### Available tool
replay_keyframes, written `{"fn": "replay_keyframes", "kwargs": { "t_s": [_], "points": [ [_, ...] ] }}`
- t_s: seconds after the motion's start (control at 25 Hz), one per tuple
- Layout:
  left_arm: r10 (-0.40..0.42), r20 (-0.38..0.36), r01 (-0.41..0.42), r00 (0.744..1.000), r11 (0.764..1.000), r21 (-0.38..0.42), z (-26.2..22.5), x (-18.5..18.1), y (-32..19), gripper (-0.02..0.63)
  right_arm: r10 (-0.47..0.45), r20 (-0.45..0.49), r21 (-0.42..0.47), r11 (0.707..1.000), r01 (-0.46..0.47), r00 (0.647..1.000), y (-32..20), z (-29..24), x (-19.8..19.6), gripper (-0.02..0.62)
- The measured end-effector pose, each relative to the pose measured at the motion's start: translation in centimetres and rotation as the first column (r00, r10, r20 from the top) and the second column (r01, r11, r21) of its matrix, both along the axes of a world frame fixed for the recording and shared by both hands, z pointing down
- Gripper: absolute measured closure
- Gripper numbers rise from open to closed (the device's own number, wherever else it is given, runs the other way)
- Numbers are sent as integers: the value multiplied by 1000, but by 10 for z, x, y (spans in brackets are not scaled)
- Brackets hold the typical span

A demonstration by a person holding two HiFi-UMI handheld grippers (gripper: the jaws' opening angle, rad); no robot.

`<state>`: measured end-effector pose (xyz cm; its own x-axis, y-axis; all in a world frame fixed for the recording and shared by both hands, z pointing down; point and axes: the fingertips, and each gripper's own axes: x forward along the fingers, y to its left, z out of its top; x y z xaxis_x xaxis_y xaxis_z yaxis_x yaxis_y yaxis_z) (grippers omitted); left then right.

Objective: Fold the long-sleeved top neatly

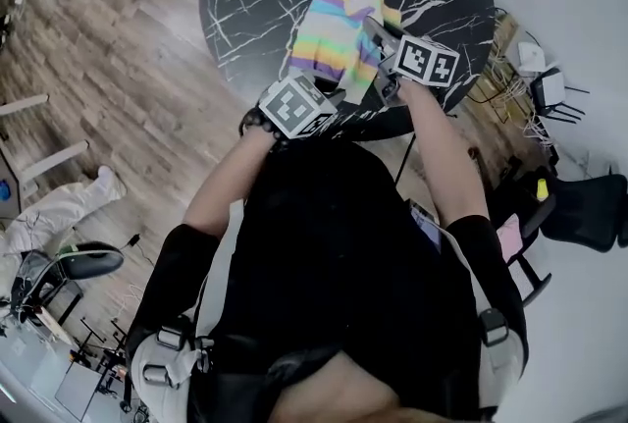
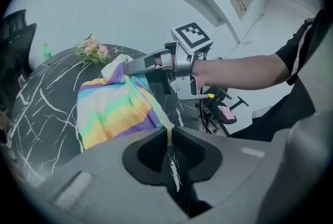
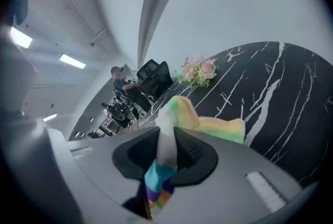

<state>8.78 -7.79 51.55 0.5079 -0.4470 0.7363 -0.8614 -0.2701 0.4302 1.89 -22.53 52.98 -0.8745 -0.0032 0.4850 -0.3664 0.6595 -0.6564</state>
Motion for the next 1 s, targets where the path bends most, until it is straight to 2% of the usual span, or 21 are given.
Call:
{"fn": "replay_keyframes", "kwargs": {
  "t_s": [0.16,0.24,0.36,0.56,0.8,1.0],
  "points": [
    [60,11,-60,998,998,-32,12,20,-1,558,22,-24,1,1000,-22,999,-7,9,26,499],
    [78,11,-77,997,996,-34,13,25,-1,532,40,-36,14,999,-40,999,-12,13,40,480],
    [81,-41,-82,996,996,-21,9,33,0,485,88,-66,28,996,-86,994,-22,22,67,463],
    [74,-65,-76,995,997,-24,11,35,4,485,162,-107,74,985,-155,981,-43,29,101,463],
    [71,-57,-71,996,997,-9,7,26,5,485,190,-116,191,967,-165,975,-53,11,103,463],
    [46,-41,-45,998,999,13,3,13,5,486,128,-62,243,964,-110,990,-37,-14,81,463]
  ]
}}
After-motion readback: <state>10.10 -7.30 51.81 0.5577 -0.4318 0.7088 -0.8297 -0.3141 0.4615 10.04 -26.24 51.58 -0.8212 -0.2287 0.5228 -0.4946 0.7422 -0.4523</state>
